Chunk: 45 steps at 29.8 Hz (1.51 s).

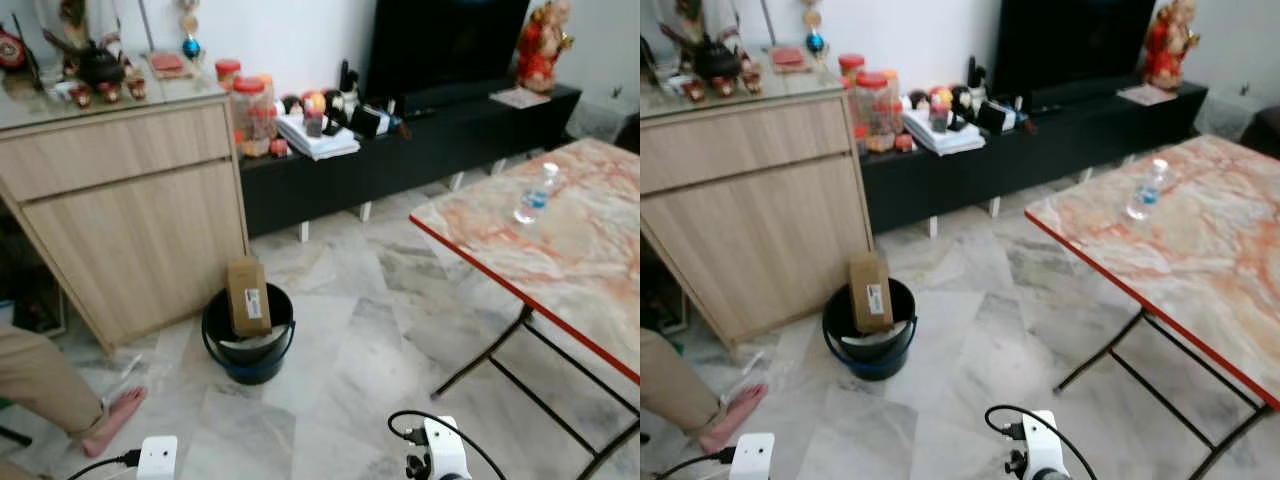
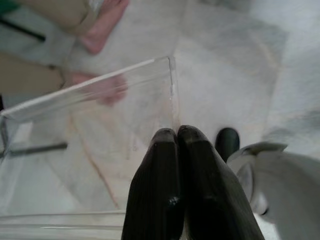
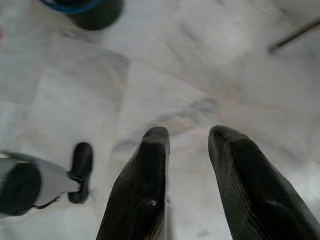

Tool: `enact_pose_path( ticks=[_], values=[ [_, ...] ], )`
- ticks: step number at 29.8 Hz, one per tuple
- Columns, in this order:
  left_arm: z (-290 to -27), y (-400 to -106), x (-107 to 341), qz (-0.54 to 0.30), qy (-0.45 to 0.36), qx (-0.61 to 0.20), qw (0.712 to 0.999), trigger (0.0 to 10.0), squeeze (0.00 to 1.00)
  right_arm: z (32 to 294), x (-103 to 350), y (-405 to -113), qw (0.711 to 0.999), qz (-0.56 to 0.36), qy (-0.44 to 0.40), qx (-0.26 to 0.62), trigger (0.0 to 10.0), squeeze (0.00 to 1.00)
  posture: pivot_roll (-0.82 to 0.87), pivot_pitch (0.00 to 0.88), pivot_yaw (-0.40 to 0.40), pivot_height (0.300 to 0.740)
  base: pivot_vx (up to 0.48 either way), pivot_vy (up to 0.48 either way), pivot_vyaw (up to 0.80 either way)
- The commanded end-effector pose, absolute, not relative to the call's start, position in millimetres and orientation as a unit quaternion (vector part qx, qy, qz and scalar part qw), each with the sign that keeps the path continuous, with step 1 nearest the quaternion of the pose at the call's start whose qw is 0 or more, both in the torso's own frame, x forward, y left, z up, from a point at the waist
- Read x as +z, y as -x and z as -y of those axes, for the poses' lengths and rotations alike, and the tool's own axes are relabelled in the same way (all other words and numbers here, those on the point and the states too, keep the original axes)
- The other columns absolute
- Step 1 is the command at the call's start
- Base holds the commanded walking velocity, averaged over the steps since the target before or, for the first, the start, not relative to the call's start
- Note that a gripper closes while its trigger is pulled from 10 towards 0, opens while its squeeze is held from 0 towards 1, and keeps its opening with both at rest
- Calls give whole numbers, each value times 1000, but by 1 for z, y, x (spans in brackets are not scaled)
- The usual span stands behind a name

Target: Picking trash to rubbish bin

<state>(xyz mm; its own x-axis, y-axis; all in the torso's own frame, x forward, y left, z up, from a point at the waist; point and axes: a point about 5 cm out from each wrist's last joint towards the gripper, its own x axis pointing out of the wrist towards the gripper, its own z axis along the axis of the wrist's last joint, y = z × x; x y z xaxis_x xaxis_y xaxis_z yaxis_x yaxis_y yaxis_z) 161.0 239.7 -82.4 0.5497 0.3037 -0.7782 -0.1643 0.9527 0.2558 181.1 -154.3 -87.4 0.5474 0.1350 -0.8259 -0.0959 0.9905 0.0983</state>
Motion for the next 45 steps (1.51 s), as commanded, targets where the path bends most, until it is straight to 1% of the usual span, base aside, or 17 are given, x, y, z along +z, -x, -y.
enact_pose_path(
  ticks=[1,3,13,19,36,40,45],
  values=[
    [-240,-163,-82,-455,-76,136,877,10000,0,156,-84,-187,885,-462,-18,64,10000,0,17,0,-62,740,296,0,0],
    [-241,-163,-82,-454,-76,136,877,10000,0,155,-84,-188,885,-460,-15,67,10000,0,17,0,-62,740,296,0,0],
    [-242,-163,-81,-454,-77,138,877,10000,0,152,-83,-189,886,-458,-14,73,10000,0,20,0,-62,740,297,0,800],
    [-241,-162,-82,-455,-76,138,877,10000,0,155,-84,-188,886,-458,-14,66,10000,0,21,0,-64,740,296,0,0],
    [-242,-162,-82,-455,-74,140,876,10000,0,155,-83,-189,887,-457,-12,67,10000,0,22,0,-64,740,296,0,0],
    [-242,-162,-81,-454,-75,139,877,10000,0,157,-84,-189,887,-458,-24,52,10000,0,22,0,-64,740,294,0,0],
    [-242,-162,-81,-454,-76,139,877,10000,0,156,-83,-189,889,-453,-30,54,10000,0,21,0,-59,740,298,0,0]
  ],
)
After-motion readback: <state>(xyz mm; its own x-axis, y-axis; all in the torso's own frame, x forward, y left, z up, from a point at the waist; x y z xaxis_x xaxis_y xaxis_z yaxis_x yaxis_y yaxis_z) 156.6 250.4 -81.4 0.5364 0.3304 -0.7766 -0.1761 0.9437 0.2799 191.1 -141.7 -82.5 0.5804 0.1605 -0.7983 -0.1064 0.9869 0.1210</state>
